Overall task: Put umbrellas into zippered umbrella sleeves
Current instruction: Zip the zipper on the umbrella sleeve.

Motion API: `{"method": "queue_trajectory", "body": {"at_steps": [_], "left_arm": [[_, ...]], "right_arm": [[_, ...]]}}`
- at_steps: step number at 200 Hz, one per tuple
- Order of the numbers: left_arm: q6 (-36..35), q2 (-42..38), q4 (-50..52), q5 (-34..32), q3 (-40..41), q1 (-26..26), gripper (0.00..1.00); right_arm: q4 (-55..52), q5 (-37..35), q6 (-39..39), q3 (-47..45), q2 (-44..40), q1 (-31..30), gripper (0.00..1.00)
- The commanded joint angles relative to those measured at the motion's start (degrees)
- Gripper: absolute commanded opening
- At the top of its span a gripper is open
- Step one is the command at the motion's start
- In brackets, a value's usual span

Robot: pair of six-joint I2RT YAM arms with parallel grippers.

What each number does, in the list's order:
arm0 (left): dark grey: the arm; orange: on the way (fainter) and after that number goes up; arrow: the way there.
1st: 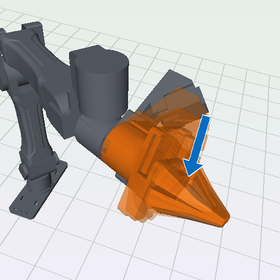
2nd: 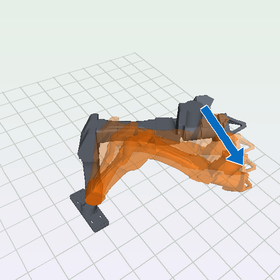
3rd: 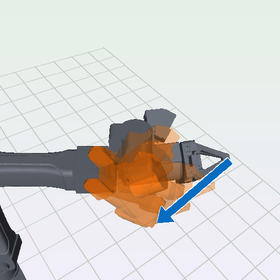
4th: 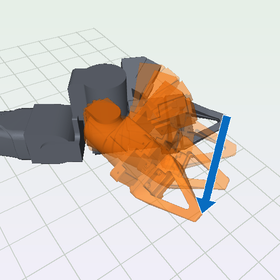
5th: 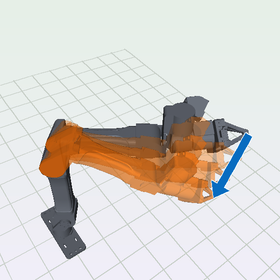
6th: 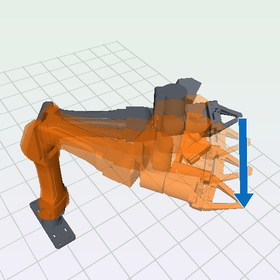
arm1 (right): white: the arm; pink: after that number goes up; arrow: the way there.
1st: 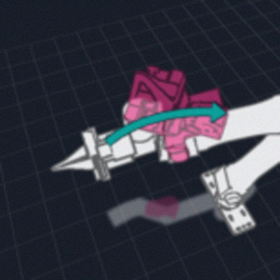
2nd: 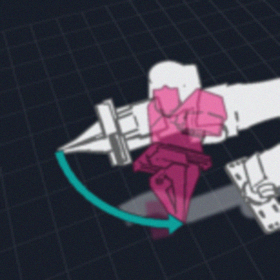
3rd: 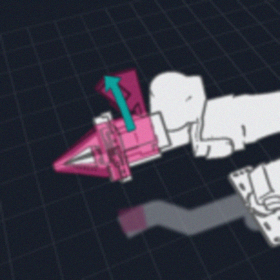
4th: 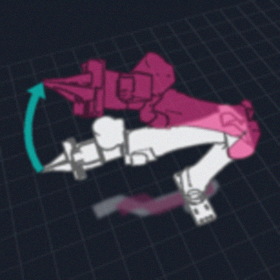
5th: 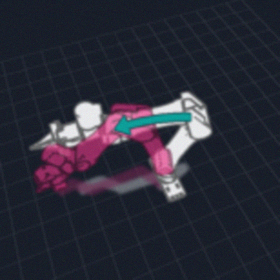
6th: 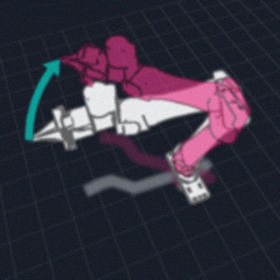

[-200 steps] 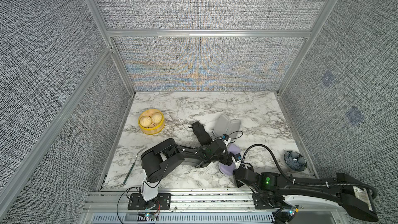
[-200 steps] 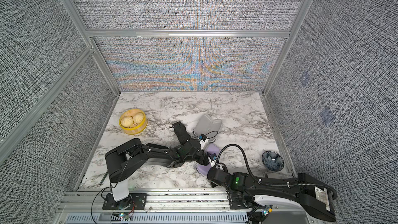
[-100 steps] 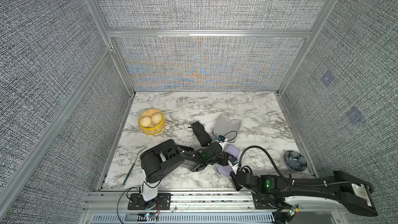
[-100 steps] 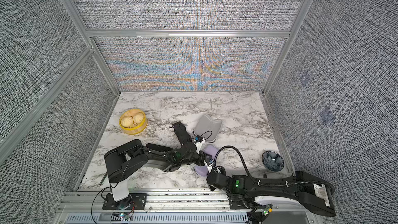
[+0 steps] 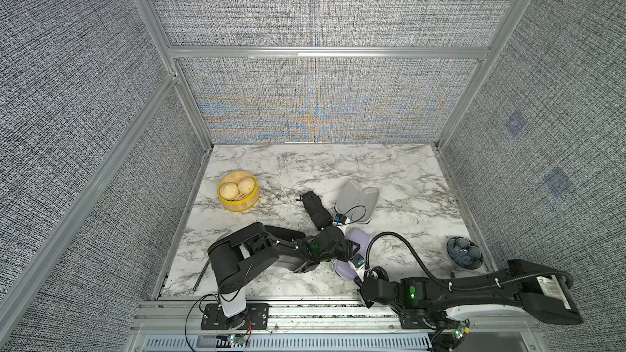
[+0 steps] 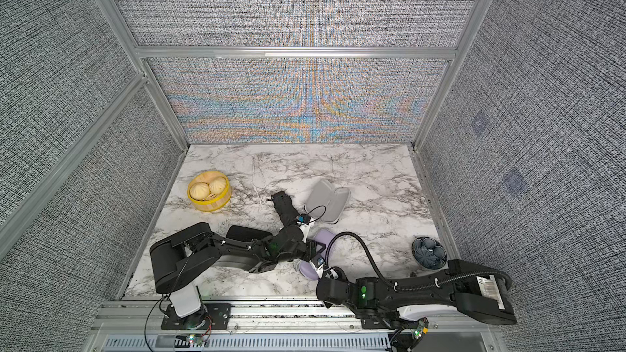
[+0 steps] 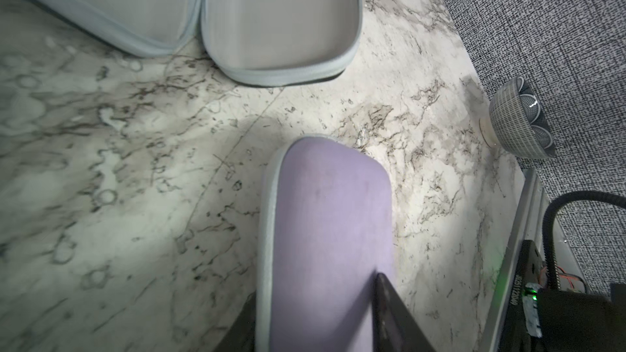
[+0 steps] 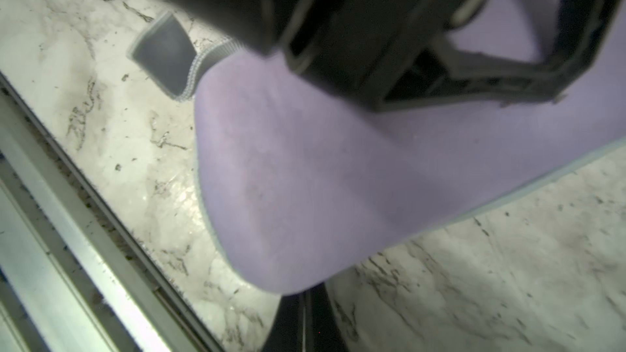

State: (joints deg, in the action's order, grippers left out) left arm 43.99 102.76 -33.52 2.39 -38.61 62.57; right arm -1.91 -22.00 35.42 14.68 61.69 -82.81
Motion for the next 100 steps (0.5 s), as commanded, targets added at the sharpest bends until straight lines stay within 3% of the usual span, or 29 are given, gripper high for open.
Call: {"method": "queue_trajectory", "body": {"at_steps": [1, 46, 71, 100], "left_arm": [[-0.49, 0.38, -1.04, -6.16, 1.25, -1.06, 0.25], [0.61, 0.80, -4.99, -7.83, 2.04, -1.20, 0.25], [3.53, 2.36, -13.48, -7.55, 5.16, -1.29, 0.25], [5.27, 4.11, -17.23, -8.66, 6.05, -1.16, 0.26]], "right_arm": [[0.65, 3.81, -0.58, 0.75, 1.02, -1.13, 0.00], [2.88, 2.45, -0.73, 1.41, 2.59, -2.79, 0.00], [3.41, -1.41, 1.45, 1.15, 1.24, -2.80, 0.00], [7.82, -0.22, 0.19, 3.01, 5.16, -2.89, 0.00]]}}
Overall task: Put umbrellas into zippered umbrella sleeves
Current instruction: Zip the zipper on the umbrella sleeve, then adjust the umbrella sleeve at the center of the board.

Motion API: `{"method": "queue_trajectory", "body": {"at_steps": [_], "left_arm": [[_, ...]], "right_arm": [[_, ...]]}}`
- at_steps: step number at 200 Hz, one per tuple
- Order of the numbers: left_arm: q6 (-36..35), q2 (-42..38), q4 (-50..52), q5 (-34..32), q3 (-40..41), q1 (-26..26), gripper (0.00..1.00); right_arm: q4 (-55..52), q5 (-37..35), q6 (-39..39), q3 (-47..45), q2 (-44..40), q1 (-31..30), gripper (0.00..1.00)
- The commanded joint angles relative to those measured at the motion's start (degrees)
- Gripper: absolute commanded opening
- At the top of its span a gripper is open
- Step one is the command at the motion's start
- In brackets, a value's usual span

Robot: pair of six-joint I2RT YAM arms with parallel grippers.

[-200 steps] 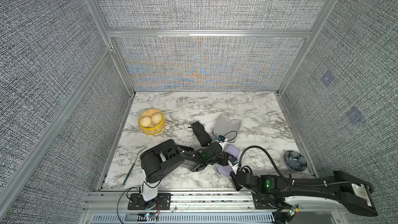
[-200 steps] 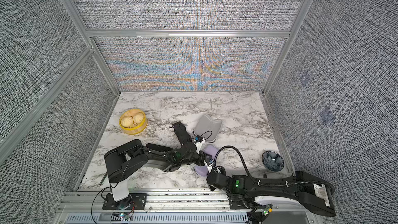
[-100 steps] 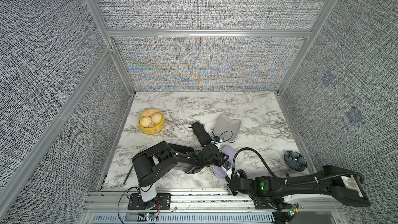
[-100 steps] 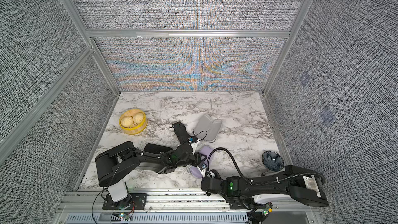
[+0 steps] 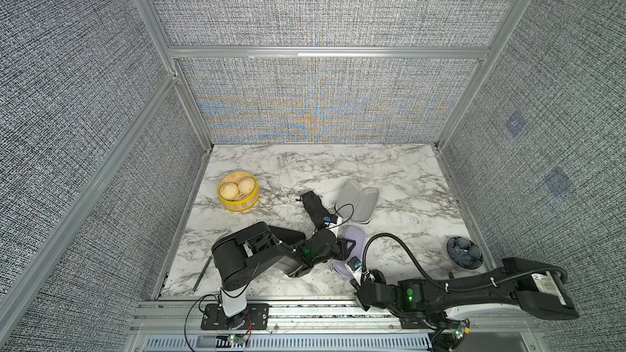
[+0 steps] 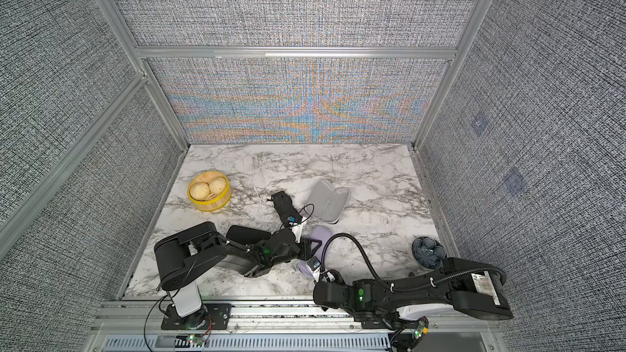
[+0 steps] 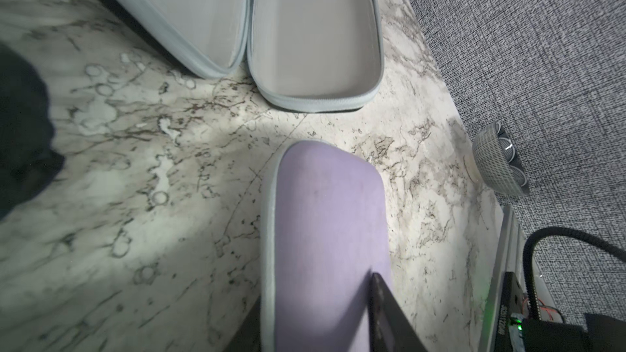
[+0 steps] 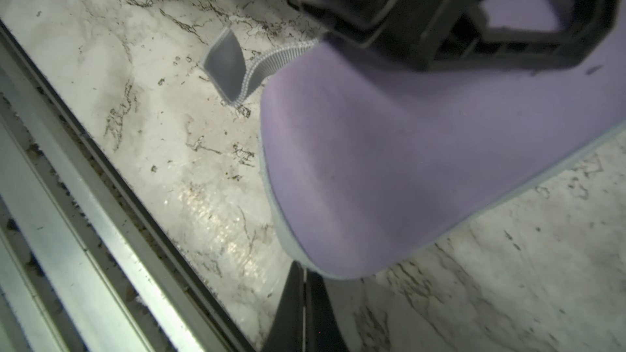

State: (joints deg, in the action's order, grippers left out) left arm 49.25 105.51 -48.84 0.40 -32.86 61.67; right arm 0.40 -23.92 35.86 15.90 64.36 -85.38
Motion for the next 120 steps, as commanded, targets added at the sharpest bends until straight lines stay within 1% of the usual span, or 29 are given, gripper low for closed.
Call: {"method": "queue_trajectory", "body": {"at_steps": [1, 15, 34, 56, 80, 101, 120], "left_arm": [[-0.06, 1.36, -1.89, -6.75, 0.28, -0.25, 0.26], [-0.38, 0.91, -0.33, -7.36, -0.26, -0.06, 0.26], [-0.41, -0.10, 0.34, -9.03, 0.31, 0.11, 0.26], [0.47, -0.66, -0.52, -10.63, 1.46, 0.12, 0.26], [1.36, -1.38, -0.80, -10.93, 2.26, 0.29, 0.26], [1.33, -3.03, -0.62, -11.66, 3.51, 0.36, 0.26], [1.06, -4.10, -0.64, -11.63, 4.27, 0.51, 0.28]], "right_arm": [[5.67, 1.78, -0.34, 1.91, 2.69, -0.35, 0.00], [6.83, 2.37, -0.78, 3.69, 6.10, -0.44, 0.00], [7.52, 1.16, 0.26, 5.60, 9.82, -0.41, 0.00], [10.50, -0.12, 0.40, 7.19, 12.26, -0.40, 0.00], [10.76, -1.27, 0.09, 9.20, 14.80, 0.35, 0.00], [10.66, 0.08, 0.74, 8.26, 15.36, 2.24, 0.00], [9.40, 0.68, 1.47, 6.31, 13.40, 3.64, 0.00]]}}
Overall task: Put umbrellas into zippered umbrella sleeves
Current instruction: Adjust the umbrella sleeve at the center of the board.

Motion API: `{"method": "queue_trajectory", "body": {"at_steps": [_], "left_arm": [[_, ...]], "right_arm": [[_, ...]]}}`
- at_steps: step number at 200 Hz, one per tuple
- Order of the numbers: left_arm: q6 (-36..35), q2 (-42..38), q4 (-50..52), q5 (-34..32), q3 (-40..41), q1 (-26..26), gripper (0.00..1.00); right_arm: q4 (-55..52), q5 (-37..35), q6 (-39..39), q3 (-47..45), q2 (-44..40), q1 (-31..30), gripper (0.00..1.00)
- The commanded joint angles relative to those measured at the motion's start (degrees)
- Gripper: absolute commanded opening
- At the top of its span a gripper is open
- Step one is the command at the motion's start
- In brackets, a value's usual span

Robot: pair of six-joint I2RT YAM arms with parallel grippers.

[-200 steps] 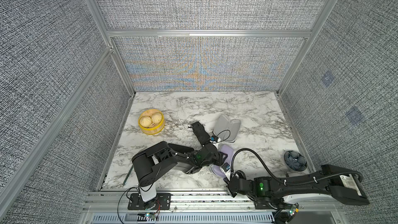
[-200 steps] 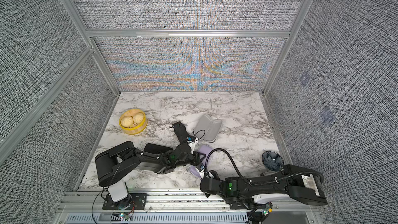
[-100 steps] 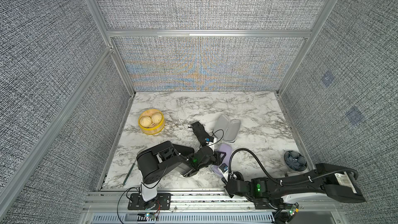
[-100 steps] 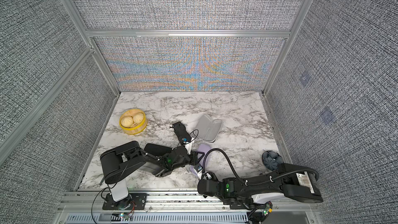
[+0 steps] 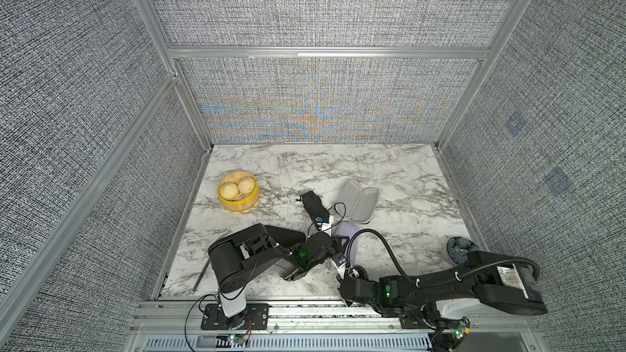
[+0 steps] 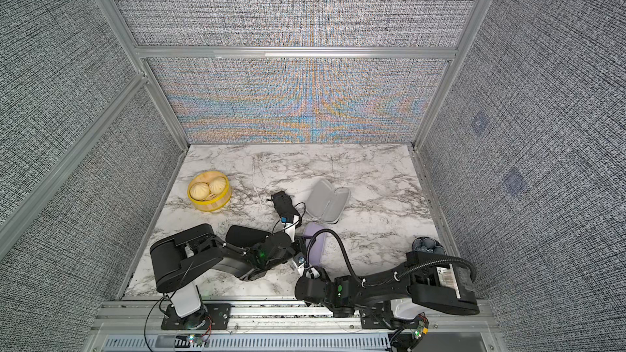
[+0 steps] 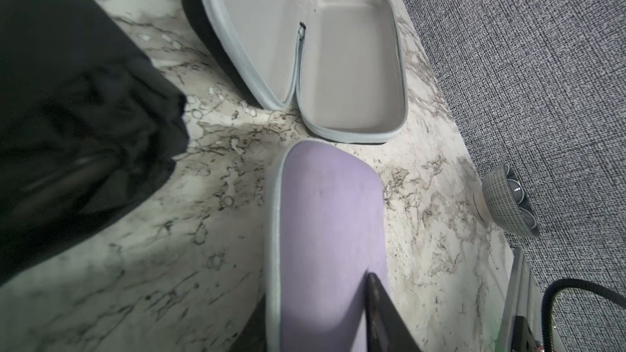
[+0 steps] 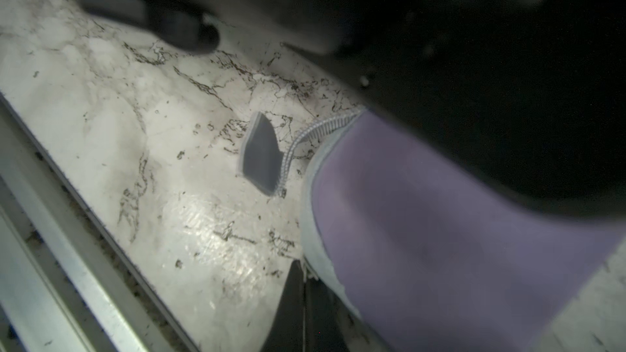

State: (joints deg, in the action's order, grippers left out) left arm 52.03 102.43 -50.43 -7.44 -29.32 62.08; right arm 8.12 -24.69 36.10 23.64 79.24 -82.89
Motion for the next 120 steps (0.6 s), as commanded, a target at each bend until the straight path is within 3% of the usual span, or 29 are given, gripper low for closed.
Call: {"method": "queue_trajectory", "body": {"at_steps": [1, 12, 30, 67, 104, 120], "left_arm": [[-1.74, -1.05, 0.96, -3.75, 0.74, 0.12, 0.28], [-2.43, -1.76, 1.10, -3.90, 1.04, 0.14, 0.32], [-3.37, -3.38, 3.21, -4.93, 1.28, 0.23, 0.46], [-4.87, -6.12, 6.88, -5.05, 1.00, 0.19, 0.73], [-6.54, -7.36, 10.80, -6.07, -0.29, 0.16, 0.77], [-7.55, -8.84, 15.02, -8.07, -1.35, 0.05, 0.87]], "right_arm": [[1.57, 1.46, 1.24, -1.54, -1.56, 1.19, 0.00], [0.90, 2.55, 1.12, -2.86, -3.48, 1.65, 0.00], [-2.85, 4.51, 0.35, -4.01, -6.75, 2.13, 0.00], [-11.61, 1.00, 2.24, -7.34, -14.89, 2.86, 0.00], [-17.20, -1.06, 2.81, -10.43, -23.20, 4.45, 0.00], [-18.10, -1.20, 2.88, -12.09, -26.49, 5.75, 0.00]]}}
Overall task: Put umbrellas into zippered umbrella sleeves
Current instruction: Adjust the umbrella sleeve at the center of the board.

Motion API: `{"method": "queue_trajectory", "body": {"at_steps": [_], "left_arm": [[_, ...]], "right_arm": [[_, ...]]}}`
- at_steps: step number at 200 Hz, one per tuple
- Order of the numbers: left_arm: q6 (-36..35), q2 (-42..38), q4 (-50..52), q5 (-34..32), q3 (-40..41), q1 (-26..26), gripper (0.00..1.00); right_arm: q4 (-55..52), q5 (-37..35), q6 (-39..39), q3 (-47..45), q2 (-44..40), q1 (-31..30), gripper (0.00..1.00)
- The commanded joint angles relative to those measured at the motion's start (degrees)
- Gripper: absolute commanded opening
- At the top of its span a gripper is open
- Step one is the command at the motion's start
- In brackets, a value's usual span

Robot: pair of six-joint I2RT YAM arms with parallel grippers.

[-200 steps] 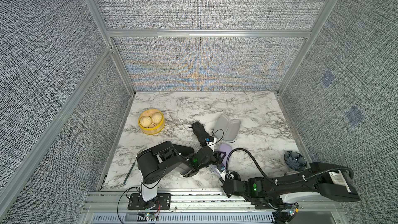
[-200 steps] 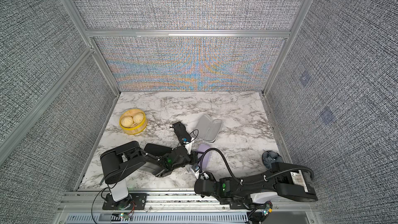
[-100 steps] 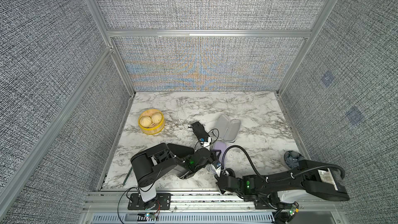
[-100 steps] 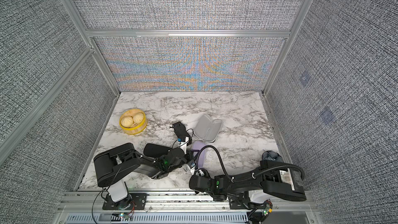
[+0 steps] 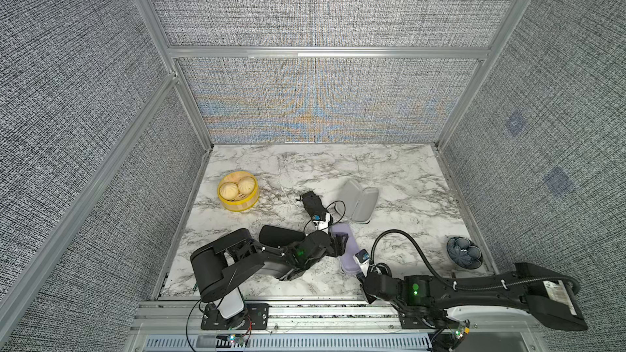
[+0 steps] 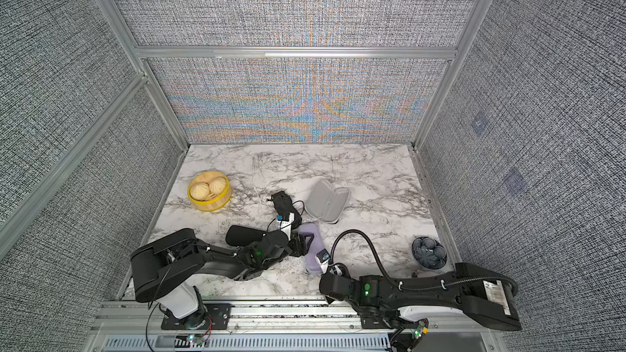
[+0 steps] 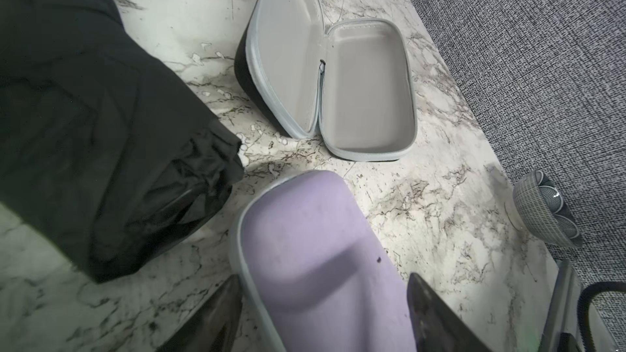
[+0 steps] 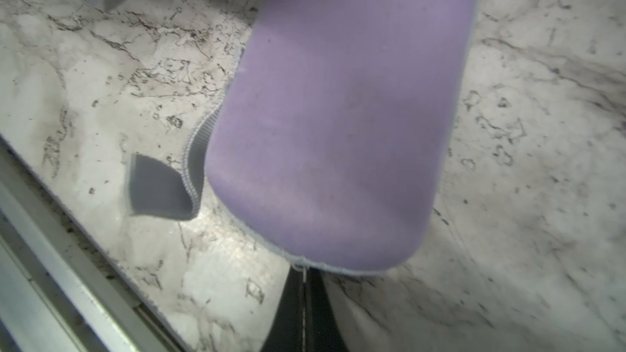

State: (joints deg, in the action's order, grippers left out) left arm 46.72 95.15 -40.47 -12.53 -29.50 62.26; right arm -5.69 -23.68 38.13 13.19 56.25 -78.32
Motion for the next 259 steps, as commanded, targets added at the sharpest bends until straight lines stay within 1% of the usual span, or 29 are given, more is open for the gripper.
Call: {"method": "queue_trajectory", "body": {"at_steps": [1, 17, 28, 50, 80, 97, 119, 152, 172, 186, 203, 236, 259], "left_arm": [[-2.33, -1.69, 5.40, -3.09, -1.31, -0.12, 0.87], [-4.12, -2.60, 9.51, -4.69, -3.09, -0.14, 0.87], [-5.11, -3.08, 10.50, -5.40, -3.75, -0.21, 0.87], [-6.00, -3.04, 14.03, -6.66, -5.50, -0.82, 0.84], [-7.75, -0.66, 17.10, -4.79, -8.55, -2.13, 0.81], [-7.34, 0.78, 18.84, -6.12, -9.60, -2.14, 0.80], [-4.31, 0.90, 22.26, -8.63, -9.68, -2.23, 0.80], [-3.48, -0.78, 21.99, -5.94, -8.45, -2.23, 0.78], [-3.33, -0.93, 22.61, -0.88, -8.55, -2.23, 0.77], [-3.36, -0.64, 23.43, 0.27, -8.71, -2.24, 0.77], [-3.60, 0.58, 25.63, 1.78, -10.20, -2.23, 0.78], [-4.13, 2.14, 29.13, 2.13, -11.52, -2.23, 0.78], [-3.69, 1.48, 32.47, 1.29, -10.29, -2.23, 0.72]], "right_arm": [[-4.00, -2.14, 0.69, -1.79, -3.73, 1.30, 0.00], [-4.11, -1.59, 0.59, -2.38, -5.63, 3.06, 0.00], [-3.93, -1.50, 0.41, -2.58, -6.00, 4.23, 0.00], [-3.06, -0.21, -0.40, -2.56, -5.46, 6.26, 0.00], [-2.41, 0.13, -0.91, -2.73, -5.44, 7.80, 0.00], [-2.04, -0.22, -1.35, -3.04, -6.33, 9.02, 0.00], [-2.04, -0.65, -2.45, -3.17, -8.52, 10.96, 0.00], [-1.53, 0.31, -3.14, -3.72, -9.89, 11.25, 0.00], [-1.34, 0.76, -3.55, -2.80, -7.59, 11.36, 0.00], [-1.26, 1.55, -4.02, -1.76, -5.42, 11.40, 0.00], [-0.01, 4.21, -5.67, -0.43, -2.76, 11.37, 0.00], [0.78, 6.29, -5.45, -0.01, 0.18, 10.43, 0.00], [-1.13, 7.11, -4.26, -1.30, -2.19, 10.21, 0.00]]}}
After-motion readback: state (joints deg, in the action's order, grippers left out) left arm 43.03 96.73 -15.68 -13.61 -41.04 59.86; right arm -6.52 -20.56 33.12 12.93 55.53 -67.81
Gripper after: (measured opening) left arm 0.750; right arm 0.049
